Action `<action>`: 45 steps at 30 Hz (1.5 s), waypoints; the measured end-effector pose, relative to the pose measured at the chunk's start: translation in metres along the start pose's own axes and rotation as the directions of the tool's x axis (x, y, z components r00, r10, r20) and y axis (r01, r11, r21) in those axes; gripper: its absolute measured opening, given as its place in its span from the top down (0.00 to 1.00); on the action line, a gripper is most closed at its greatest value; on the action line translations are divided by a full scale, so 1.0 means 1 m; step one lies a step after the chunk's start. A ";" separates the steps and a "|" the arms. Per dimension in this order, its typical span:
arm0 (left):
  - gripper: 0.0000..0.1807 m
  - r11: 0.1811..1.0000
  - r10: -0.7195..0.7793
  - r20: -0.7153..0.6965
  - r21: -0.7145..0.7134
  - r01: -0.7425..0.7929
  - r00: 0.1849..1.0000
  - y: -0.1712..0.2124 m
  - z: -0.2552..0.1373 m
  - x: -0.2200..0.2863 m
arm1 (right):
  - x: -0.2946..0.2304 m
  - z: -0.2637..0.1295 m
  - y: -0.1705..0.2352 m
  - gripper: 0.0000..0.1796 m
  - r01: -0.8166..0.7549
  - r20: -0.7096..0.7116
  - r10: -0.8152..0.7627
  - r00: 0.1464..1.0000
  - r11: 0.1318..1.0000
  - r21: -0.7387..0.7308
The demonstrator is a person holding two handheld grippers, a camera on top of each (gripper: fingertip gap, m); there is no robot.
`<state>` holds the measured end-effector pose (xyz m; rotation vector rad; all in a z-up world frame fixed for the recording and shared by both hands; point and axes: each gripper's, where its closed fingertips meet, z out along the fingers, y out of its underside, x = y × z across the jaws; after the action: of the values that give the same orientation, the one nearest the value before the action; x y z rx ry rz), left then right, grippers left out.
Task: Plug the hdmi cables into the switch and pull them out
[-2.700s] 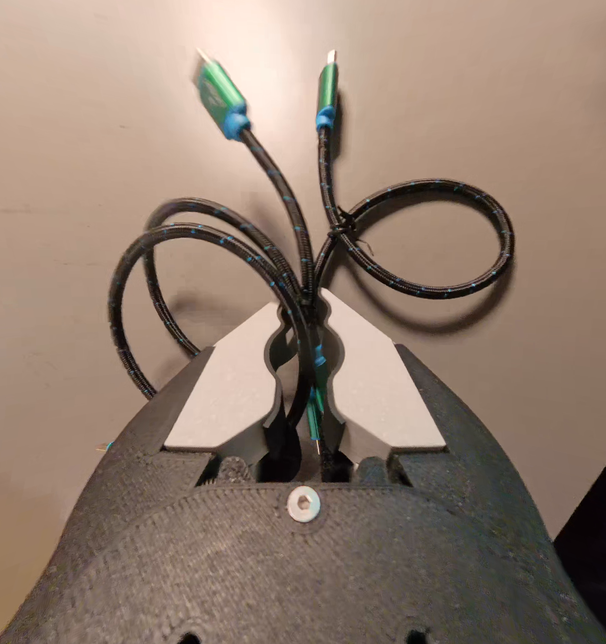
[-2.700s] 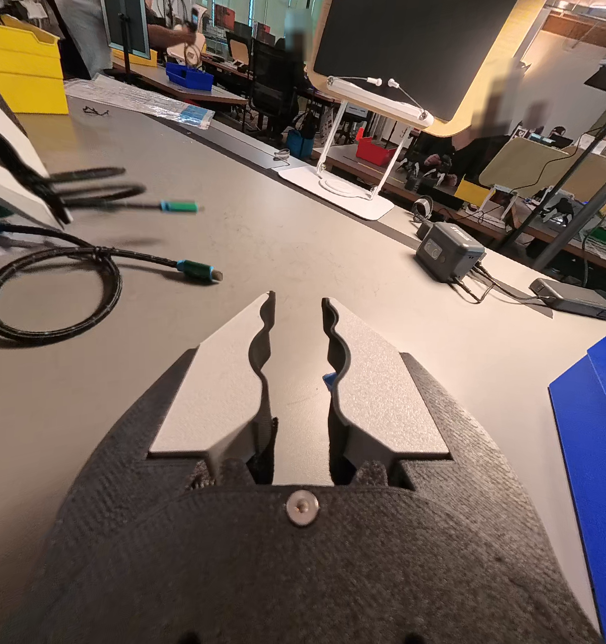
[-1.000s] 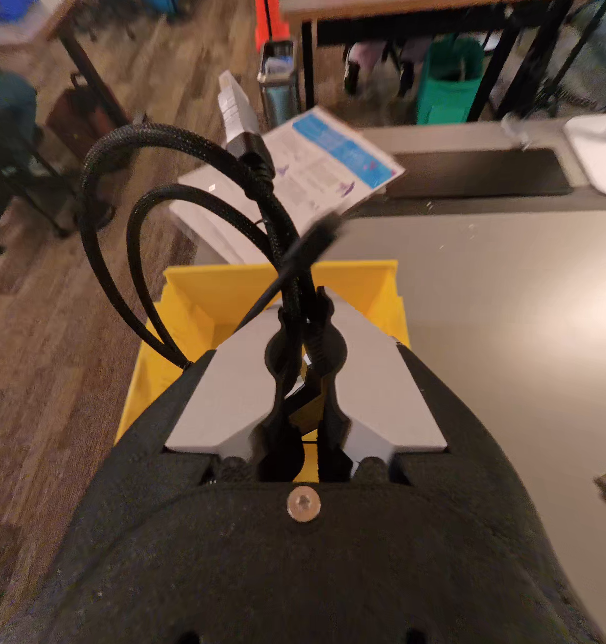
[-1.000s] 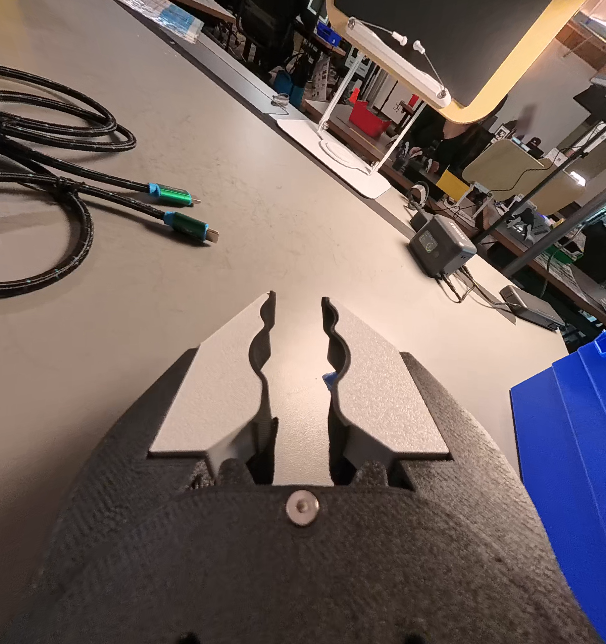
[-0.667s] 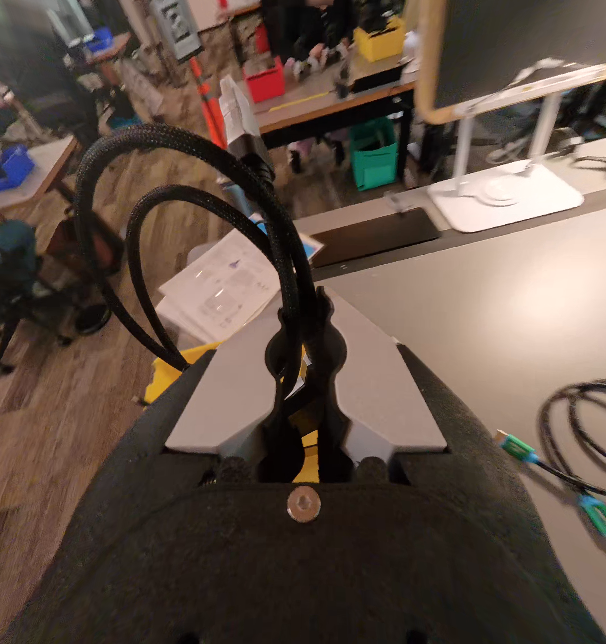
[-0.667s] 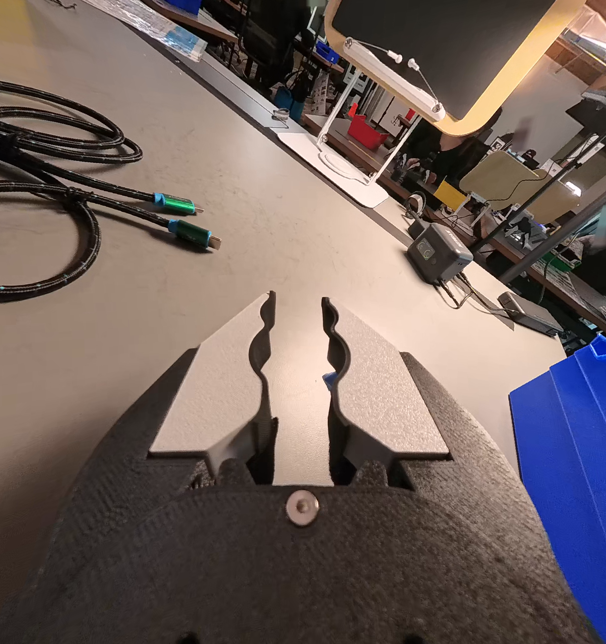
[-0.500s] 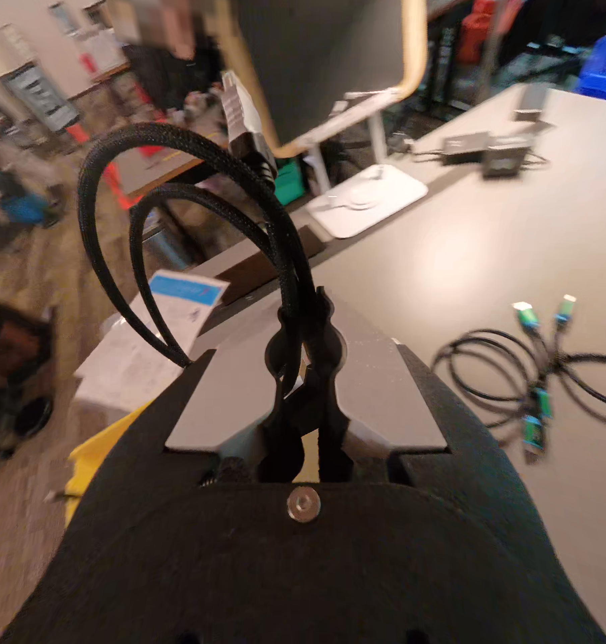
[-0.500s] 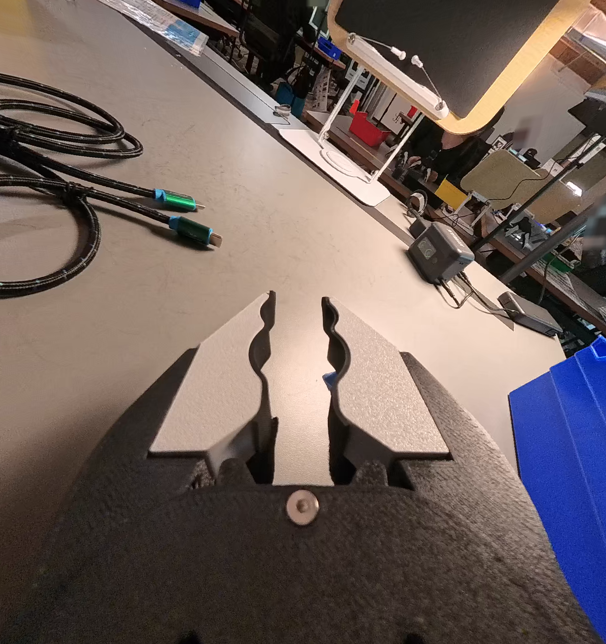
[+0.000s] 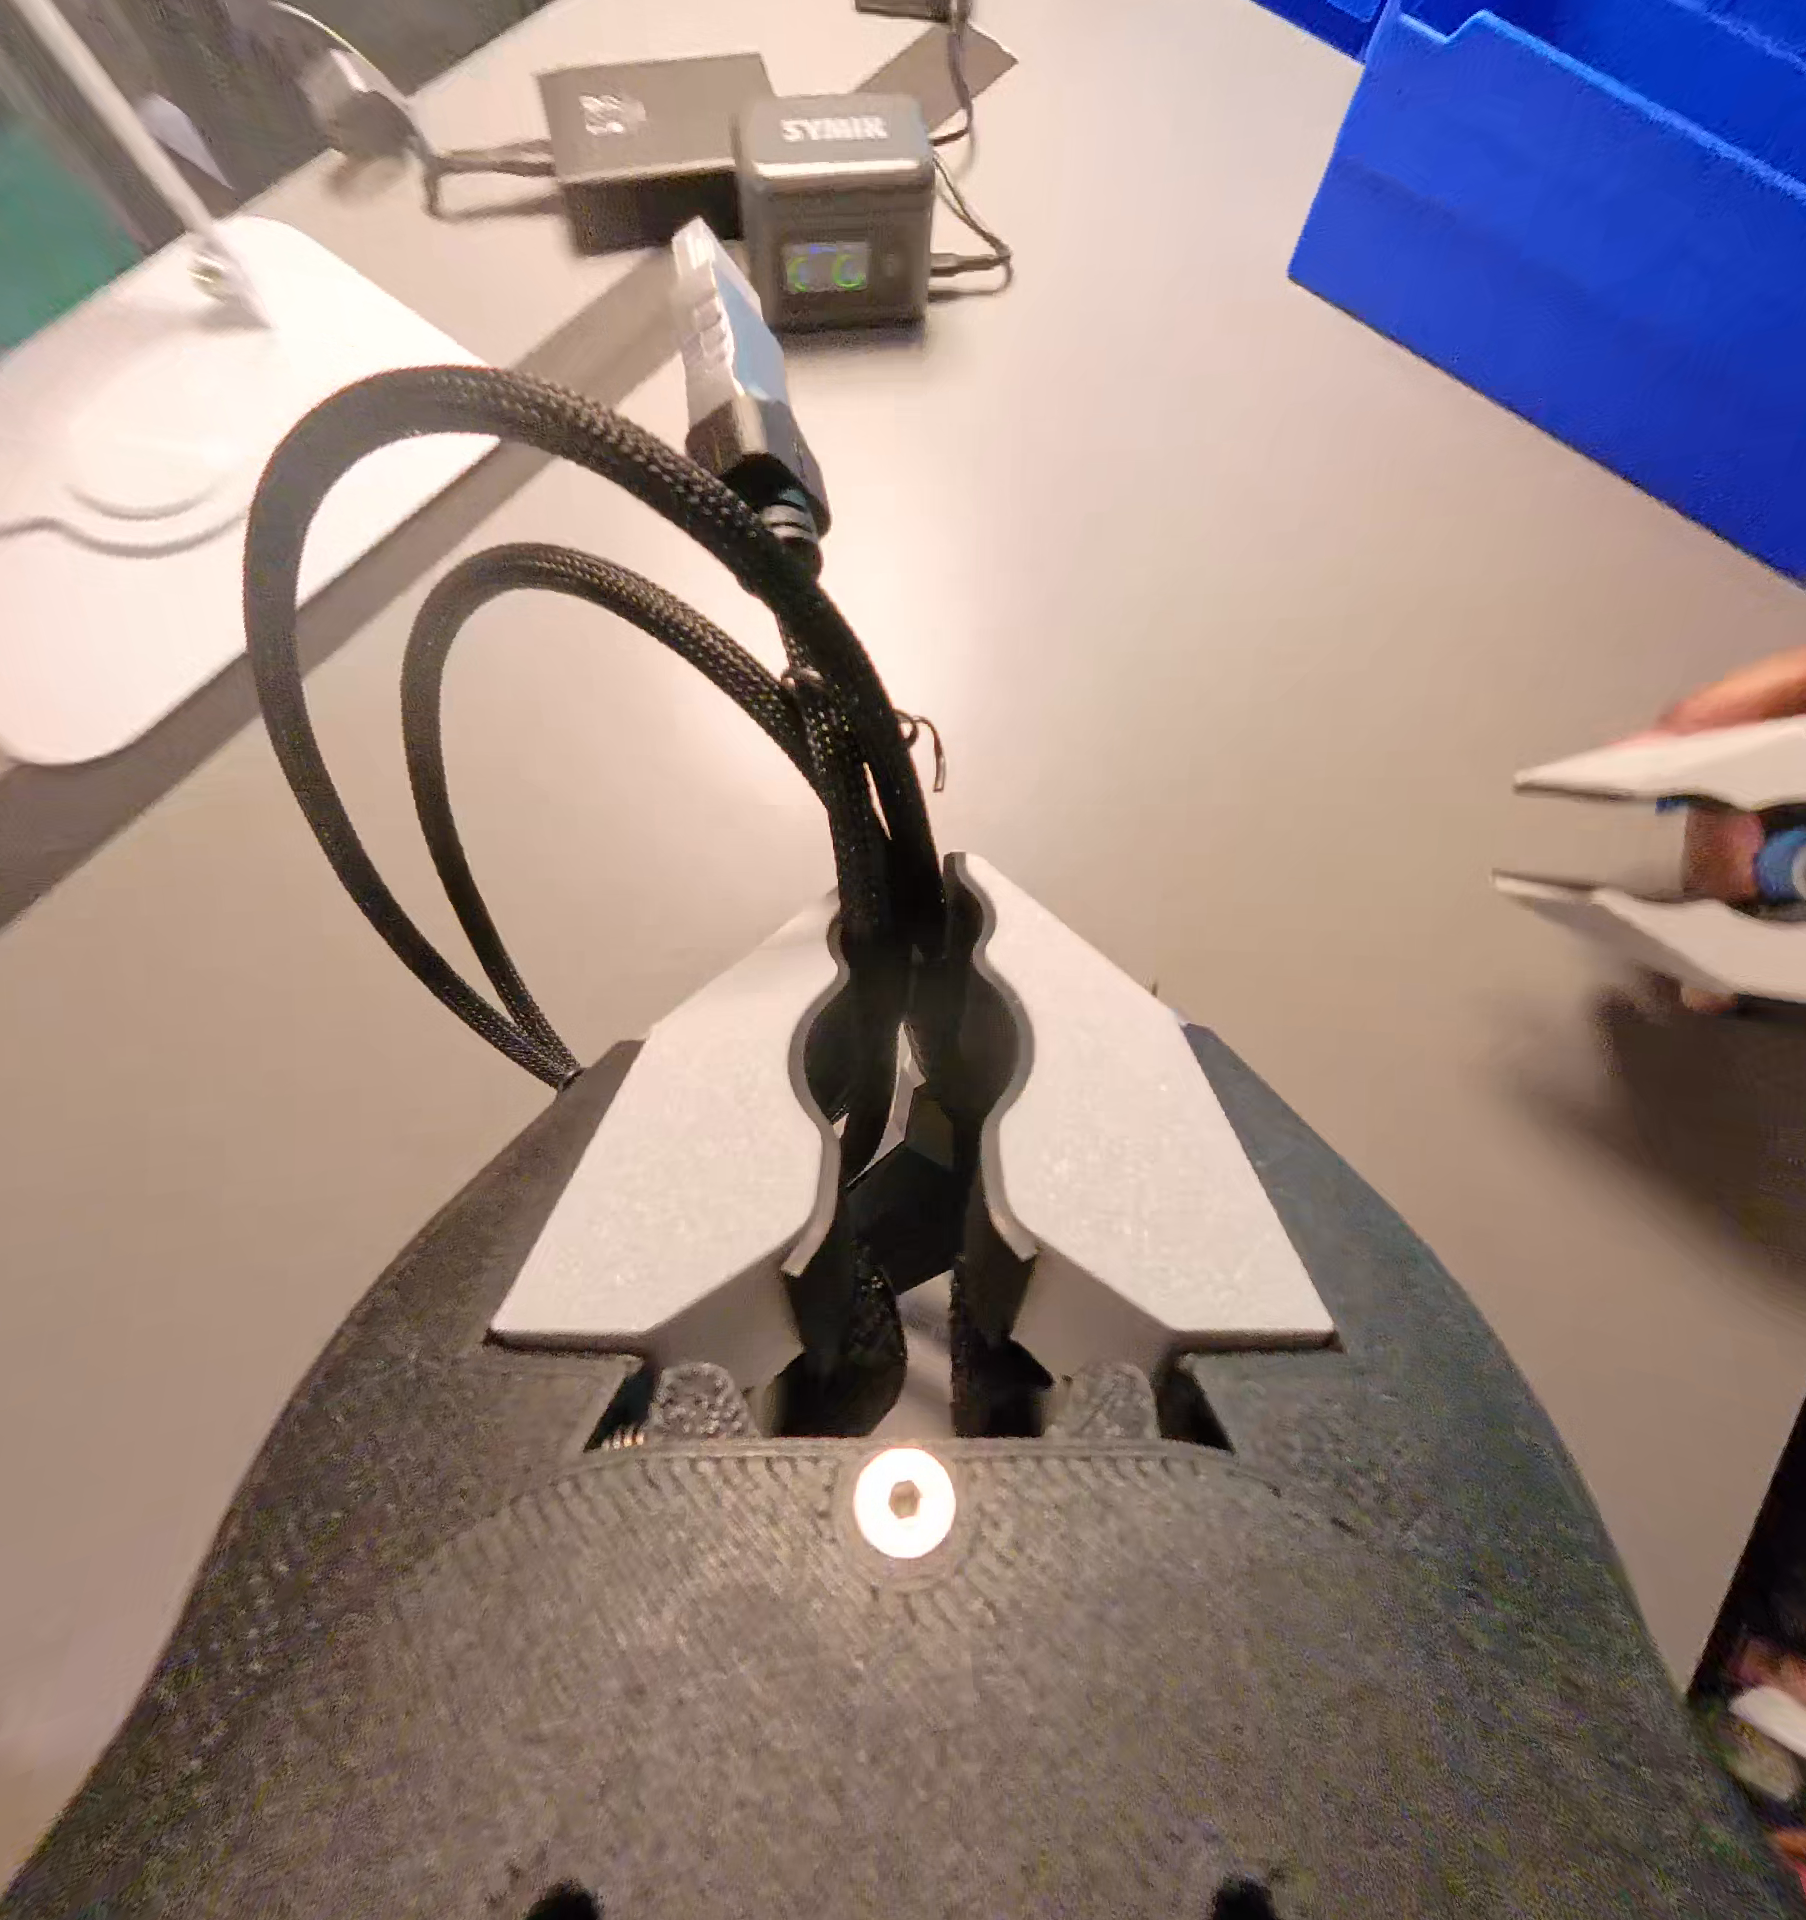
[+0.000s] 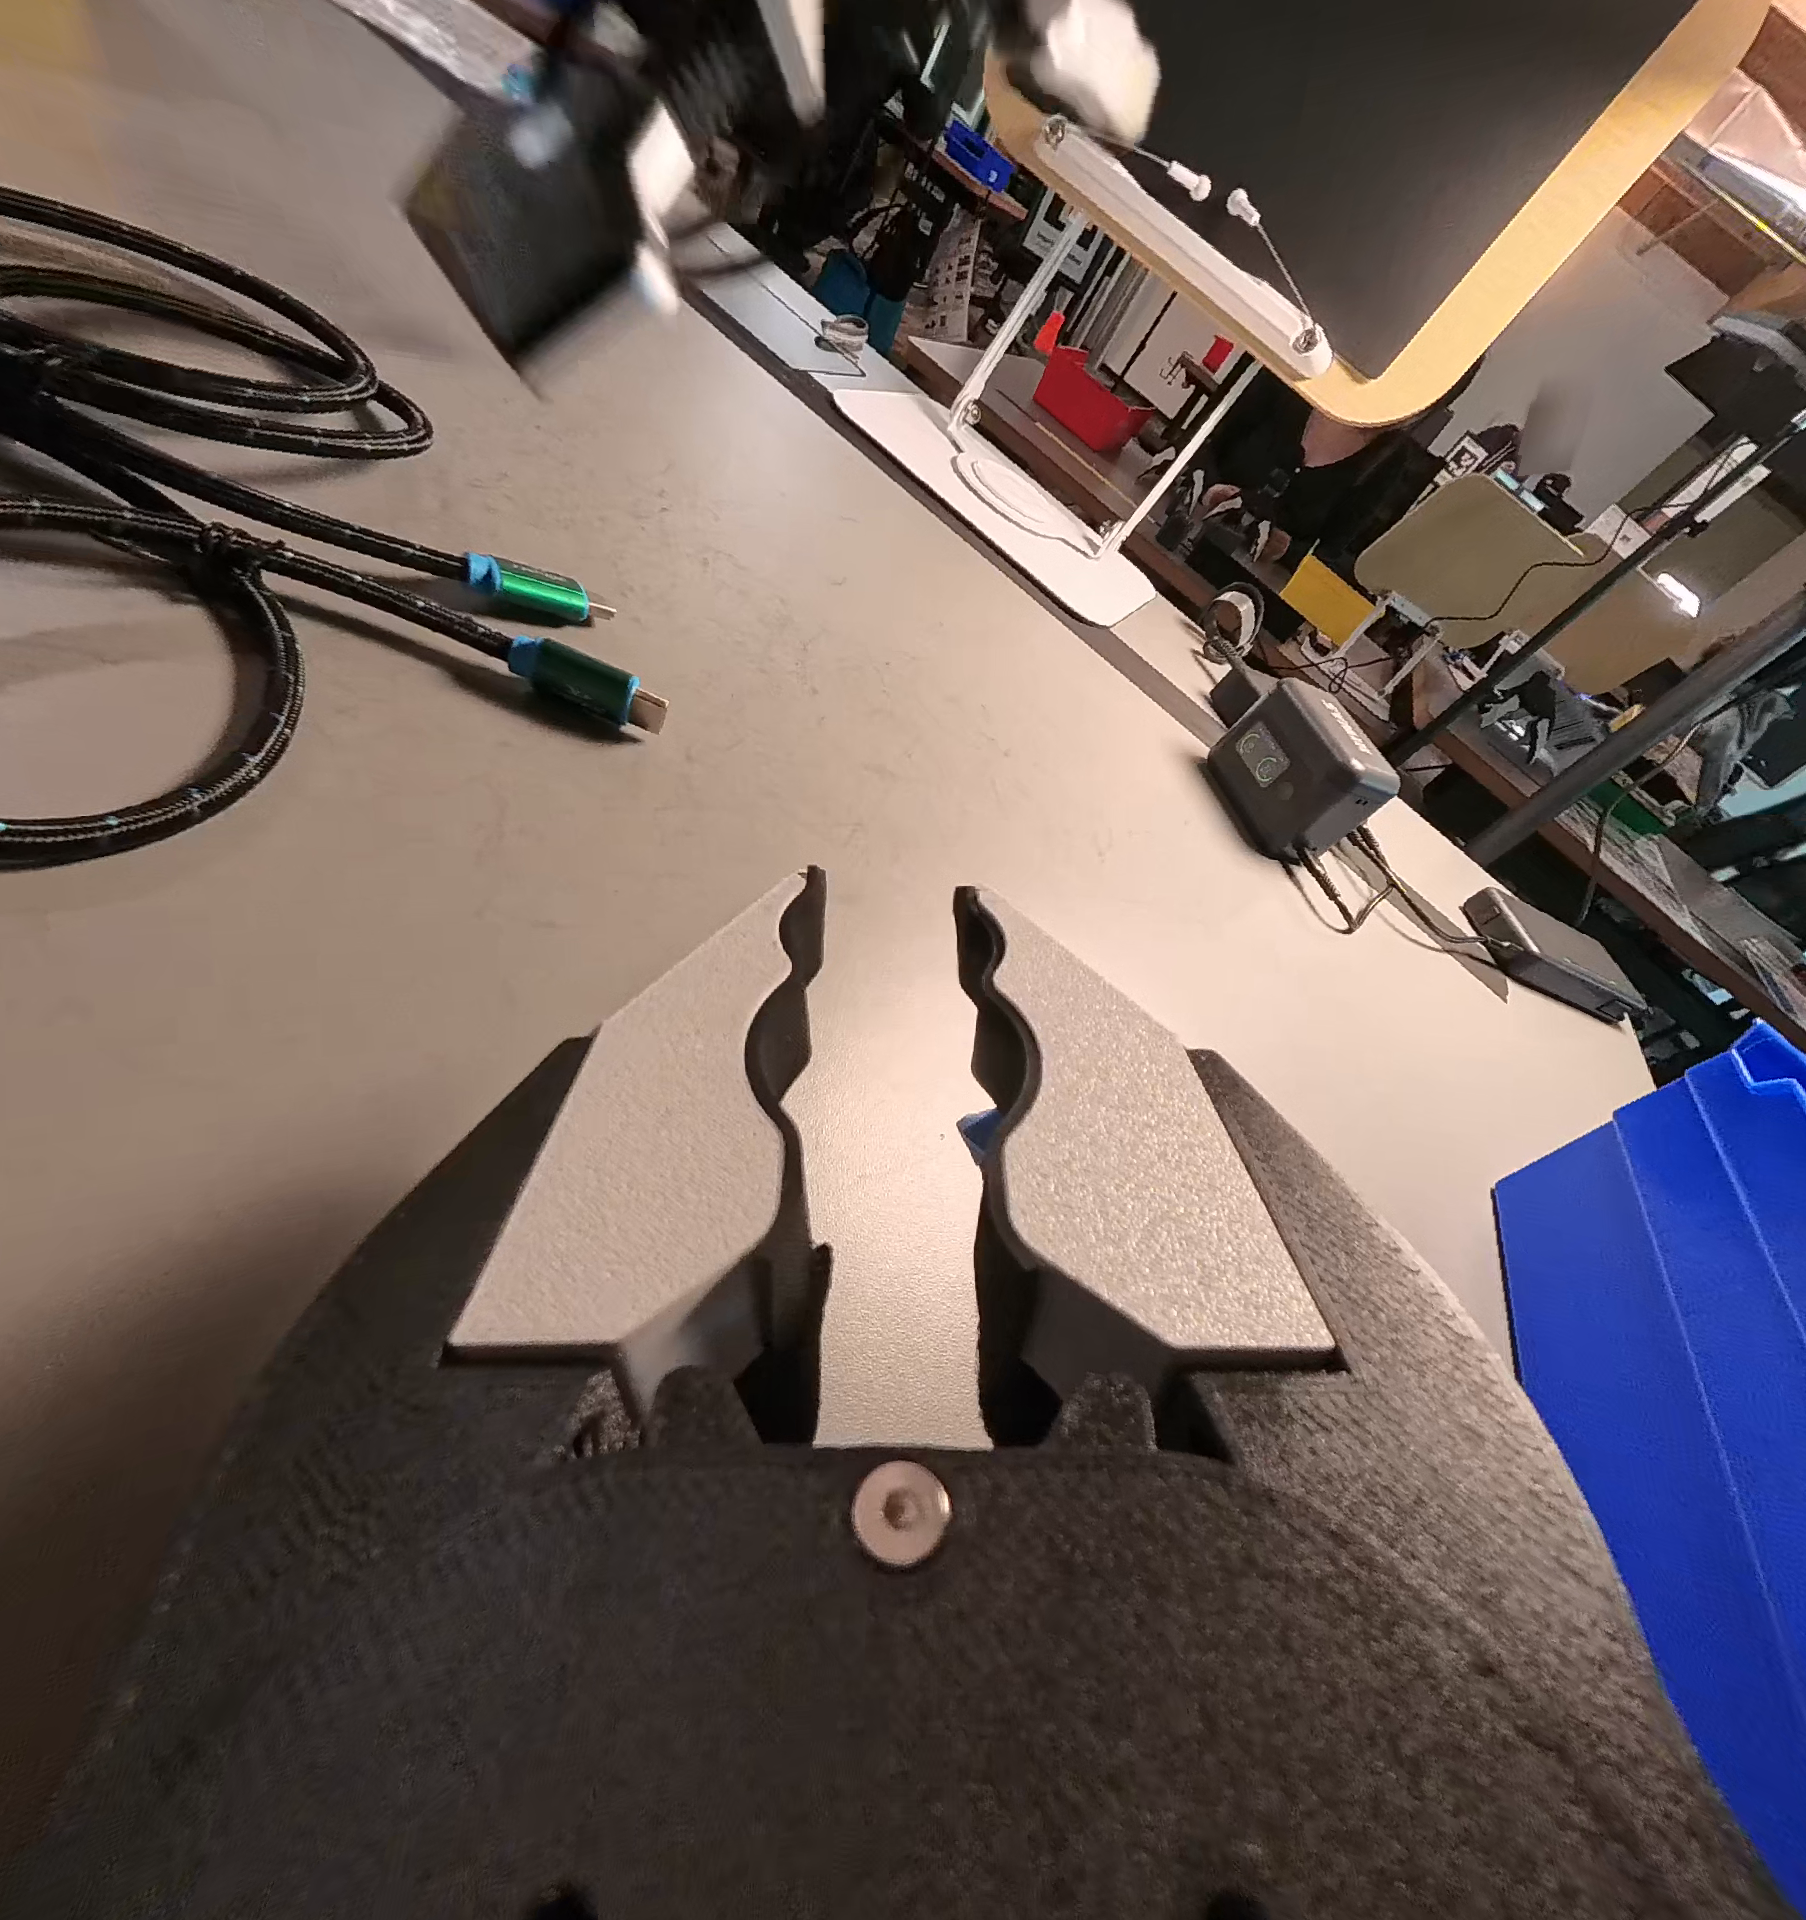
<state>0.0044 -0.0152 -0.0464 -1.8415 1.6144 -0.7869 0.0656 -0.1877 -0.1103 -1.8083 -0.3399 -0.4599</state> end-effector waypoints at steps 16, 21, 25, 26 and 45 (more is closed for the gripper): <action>0.91 0.986 -0.061 -0.095 -0.161 0.045 0.994 0.001 0.140 0.042 | 0.001 -0.003 -0.004 0.86 0.004 -0.006 -0.004 1.000 0.999 0.035; 0.71 0.998 0.013 -0.053 -0.066 -0.016 0.998 -0.009 0.121 0.042 | 0.002 -0.004 -0.005 0.86 -0.003 -0.009 0.003 1.000 0.999 0.043; 0.64 0.998 0.042 0.007 0.050 -0.043 0.999 -0.009 0.065 0.031 | 0.004 -0.005 -0.006 0.86 -0.018 -0.004 0.019 1.000 0.999 0.051; 0.64 0.996 0.044 0.035 0.074 -0.047 0.998 -0.005 0.047 0.022 | 0.004 -0.005 -0.006 0.86 -0.028 -0.002 0.028 1.000 0.998 0.052; 0.64 0.942 -0.310 0.587 0.085 0.323 0.748 0.180 -0.295 -0.237 | 0.001 -0.004 -0.004 0.82 -0.070 0.056 0.068 0.996 0.997 0.035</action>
<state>-0.3581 0.1891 0.0030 -2.1291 0.9196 -0.2560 0.0644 -0.1908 -0.1053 -1.7933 -0.3201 -0.3539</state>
